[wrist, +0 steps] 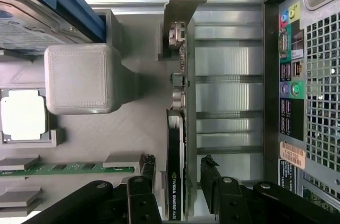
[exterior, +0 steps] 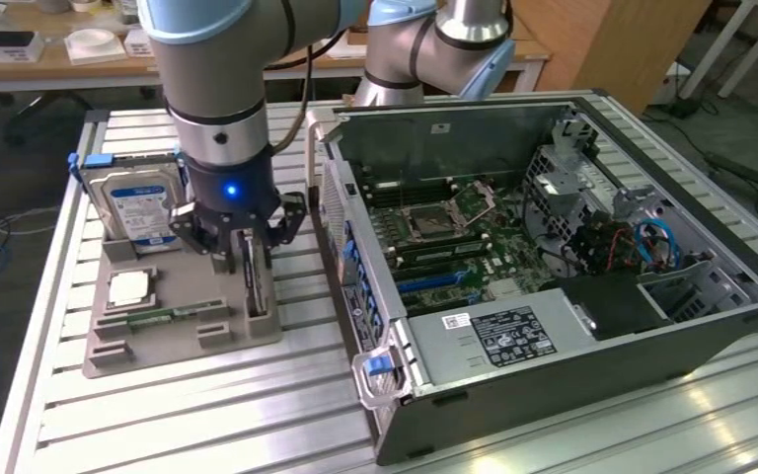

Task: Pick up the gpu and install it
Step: 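Pick up the gpu and move the gpu toward the slot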

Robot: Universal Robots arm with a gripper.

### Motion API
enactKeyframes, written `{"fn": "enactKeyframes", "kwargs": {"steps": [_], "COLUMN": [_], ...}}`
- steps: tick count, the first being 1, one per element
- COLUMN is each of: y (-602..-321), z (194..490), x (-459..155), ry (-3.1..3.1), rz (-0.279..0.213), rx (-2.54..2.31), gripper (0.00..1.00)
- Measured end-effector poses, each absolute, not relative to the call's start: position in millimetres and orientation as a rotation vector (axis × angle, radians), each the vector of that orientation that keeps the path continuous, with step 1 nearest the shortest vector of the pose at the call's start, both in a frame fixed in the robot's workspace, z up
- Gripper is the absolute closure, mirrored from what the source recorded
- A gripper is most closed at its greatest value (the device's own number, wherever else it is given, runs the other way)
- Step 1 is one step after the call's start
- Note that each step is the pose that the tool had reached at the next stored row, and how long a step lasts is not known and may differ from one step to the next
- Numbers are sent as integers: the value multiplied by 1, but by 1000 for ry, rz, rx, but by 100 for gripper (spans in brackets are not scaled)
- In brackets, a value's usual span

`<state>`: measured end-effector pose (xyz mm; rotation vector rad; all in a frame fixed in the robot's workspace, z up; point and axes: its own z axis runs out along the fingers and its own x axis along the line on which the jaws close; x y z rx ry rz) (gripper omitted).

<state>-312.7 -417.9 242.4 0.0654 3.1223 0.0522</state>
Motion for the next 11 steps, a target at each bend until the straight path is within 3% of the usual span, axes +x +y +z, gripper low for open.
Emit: {"fn": "enactKeyframes", "kwargs": {"steps": [11], "y": [-417], "z": [239], "x": [-311], "ry": [3122], "rz": [52], "rx": [67], "gripper": [53]}}
